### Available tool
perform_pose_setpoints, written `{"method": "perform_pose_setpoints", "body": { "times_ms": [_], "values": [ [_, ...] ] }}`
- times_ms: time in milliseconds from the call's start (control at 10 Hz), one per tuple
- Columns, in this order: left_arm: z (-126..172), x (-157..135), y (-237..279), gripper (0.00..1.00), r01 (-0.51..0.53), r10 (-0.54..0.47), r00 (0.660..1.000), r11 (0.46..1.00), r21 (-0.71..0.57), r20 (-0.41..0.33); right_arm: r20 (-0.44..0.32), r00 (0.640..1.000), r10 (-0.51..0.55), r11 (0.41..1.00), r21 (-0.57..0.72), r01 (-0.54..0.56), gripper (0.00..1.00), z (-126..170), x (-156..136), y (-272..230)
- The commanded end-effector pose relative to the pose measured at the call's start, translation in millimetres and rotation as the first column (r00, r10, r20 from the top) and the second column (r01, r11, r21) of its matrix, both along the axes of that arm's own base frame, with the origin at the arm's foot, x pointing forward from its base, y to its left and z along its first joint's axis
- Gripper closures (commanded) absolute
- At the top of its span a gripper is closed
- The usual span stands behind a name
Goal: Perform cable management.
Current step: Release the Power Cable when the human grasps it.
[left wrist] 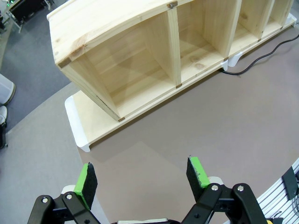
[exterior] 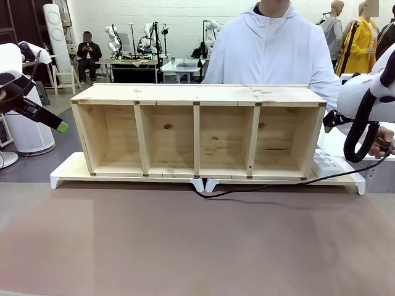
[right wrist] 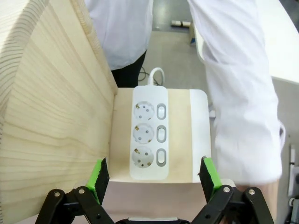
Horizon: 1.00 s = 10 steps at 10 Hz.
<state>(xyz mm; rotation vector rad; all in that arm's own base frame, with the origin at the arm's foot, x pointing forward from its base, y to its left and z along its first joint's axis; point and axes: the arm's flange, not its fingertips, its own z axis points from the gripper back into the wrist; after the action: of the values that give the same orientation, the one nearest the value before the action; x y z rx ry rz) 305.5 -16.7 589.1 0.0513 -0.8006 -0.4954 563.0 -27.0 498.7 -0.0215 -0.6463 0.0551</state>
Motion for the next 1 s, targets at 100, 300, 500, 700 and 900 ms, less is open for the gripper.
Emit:
{"method": "perform_pose_setpoints", "body": {
  "times_ms": [100, 300, 500, 700, 900],
  "values": [
    [-0.1, 0.0, 0.6, 0.00, -0.002, 0.002, 1.000, 1.000, -0.005, -0.003, -0.001, 1.000, -0.002, 1.000, 0.003, 0.002, 0.00, -0.2, 0.0, -0.4],
    [-0.1, 0.0, 0.6, 0.00, -0.002, 0.002, 1.000, 1.000, -0.005, -0.003, -0.001, 1.000, -0.002, 1.000, 0.003, 0.002, 0.00, -0.2, 0.0, -0.4],
    [-0.1, 0.0, 0.6, 0.00, -0.002, 0.002, 1.000, 1.000, -0.005, -0.003, -0.001, 1.000, -0.002, 1.000, 0.003, 0.002, 0.00, -0.2, 0.0, -0.4],
    [-0.1, 0.0, 0.6, 0.00, -0.002, 0.002, 1.000, 1.000, -0.005, -0.003, -0.001, 1.000, -0.002, 1.000, 0.003, 0.002, 0.00, -0.2, 0.0, -0.4],
    [-0.1, 0.0, 0.6, 0.00, -0.002, 0.002, 1.000, 1.000, -0.005, -0.003, -0.001, 1.000, -0.002, 1.000, 0.003, 0.002, 0.00, -0.2, 0.0, -0.4]
  ]
}}
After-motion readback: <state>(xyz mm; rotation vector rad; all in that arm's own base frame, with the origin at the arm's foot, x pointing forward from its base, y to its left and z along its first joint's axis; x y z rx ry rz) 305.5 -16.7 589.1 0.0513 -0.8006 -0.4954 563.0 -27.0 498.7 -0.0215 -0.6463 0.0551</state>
